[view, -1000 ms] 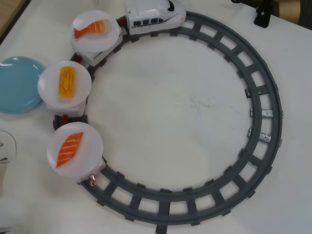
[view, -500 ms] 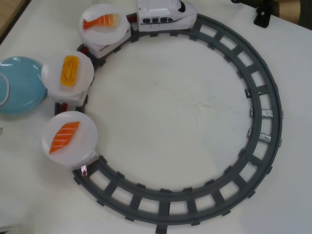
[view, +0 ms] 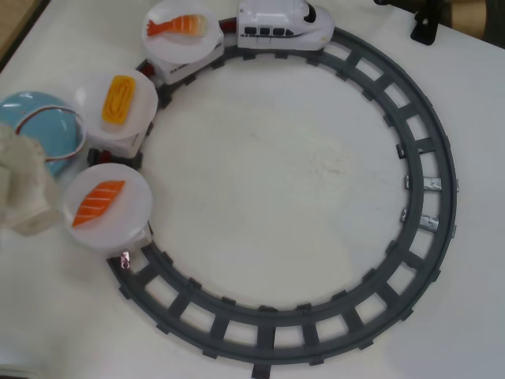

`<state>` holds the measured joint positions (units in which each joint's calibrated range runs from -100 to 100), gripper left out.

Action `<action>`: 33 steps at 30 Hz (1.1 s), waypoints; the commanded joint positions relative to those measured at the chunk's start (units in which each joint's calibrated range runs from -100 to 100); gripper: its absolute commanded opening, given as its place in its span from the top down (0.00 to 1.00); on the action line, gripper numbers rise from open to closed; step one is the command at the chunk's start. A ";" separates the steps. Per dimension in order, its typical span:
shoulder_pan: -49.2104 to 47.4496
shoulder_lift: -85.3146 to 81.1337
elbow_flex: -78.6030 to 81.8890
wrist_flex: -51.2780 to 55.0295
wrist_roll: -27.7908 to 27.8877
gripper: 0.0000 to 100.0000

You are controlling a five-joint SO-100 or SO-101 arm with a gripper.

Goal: Pick up the sushi from the Shinkansen and put it on the blue dish

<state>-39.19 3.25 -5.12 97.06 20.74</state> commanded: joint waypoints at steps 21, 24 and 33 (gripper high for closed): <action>8.38 24.50 -30.95 1.24 10.22 0.66; 8.47 27.49 -35.81 1.33 9.96 0.75; 8.47 29.23 -42.58 2.09 9.80 0.98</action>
<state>-30.69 33.45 -44.46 98.15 30.68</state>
